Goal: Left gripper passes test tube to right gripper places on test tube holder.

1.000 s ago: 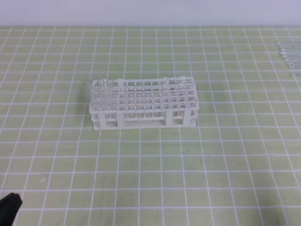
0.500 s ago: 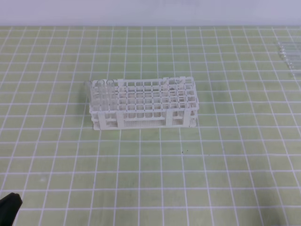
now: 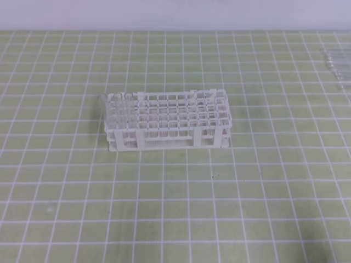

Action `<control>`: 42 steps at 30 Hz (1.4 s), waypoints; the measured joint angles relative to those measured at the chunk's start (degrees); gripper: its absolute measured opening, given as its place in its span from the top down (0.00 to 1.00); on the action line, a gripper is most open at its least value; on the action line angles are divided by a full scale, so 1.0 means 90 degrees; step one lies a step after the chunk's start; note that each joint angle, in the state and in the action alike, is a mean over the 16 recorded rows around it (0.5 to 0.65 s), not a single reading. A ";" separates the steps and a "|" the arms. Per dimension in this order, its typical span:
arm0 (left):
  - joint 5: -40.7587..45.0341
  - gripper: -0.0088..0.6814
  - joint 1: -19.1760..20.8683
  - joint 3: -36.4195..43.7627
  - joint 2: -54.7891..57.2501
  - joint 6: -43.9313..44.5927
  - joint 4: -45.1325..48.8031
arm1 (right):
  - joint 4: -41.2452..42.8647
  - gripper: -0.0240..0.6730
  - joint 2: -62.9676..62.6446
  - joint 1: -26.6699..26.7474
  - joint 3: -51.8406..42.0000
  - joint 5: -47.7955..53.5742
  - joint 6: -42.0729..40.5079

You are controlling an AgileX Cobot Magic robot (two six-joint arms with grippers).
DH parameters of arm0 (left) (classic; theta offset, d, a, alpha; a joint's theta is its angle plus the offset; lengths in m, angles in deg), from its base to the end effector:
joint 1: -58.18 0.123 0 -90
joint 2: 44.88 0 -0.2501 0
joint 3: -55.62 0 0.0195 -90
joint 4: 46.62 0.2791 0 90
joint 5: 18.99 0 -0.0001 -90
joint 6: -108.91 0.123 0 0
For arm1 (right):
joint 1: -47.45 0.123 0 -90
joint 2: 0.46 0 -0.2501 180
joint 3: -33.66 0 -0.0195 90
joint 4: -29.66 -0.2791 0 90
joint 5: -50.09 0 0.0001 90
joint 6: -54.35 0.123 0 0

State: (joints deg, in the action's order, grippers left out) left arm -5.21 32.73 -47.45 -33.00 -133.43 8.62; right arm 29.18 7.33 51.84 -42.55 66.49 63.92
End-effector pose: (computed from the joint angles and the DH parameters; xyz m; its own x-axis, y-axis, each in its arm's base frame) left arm 0.1491 -0.0442 0.1855 -0.1392 -0.0828 -0.9868 0.2290 0.9668 -0.1134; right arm 0.1482 0.0117 0.1832 -0.1910 0.1600 -0.9685 -0.0463 0.9841 0.1717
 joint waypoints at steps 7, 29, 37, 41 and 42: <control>-0.0571 0.99 0.0979 -0.0011 -0.0317 -0.0156 0.0142 | -0.0007 0.97 0.0004 0.0000 0.0000 -0.0006 0.0000; -0.0876 0.99 0.1484 -0.0020 -0.0439 0.3498 -0.3131 | -0.0010 0.97 0.0004 0.0000 0.0000 -0.0021 0.0000; -0.0612 0.99 0.1494 -0.0036 -0.0418 0.7868 -0.6841 | -0.0010 0.97 0.0004 0.0000 0.0000 -0.0025 0.0000; -0.0426 0.99 0.1570 -0.0028 -0.0429 0.9038 -0.7799 | -0.0010 0.97 0.0005 0.0000 0.0000 -0.0025 0.0000; -0.0369 0.99 0.1607 -0.0028 -0.0429 0.9191 -0.7918 | -0.0010 0.97 0.0005 0.0000 0.0000 -0.0025 0.0000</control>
State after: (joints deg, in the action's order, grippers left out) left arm -8.53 47.19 -47.70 -36.86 -50.71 -62.64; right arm 29.09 7.38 51.84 -42.55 66.27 63.92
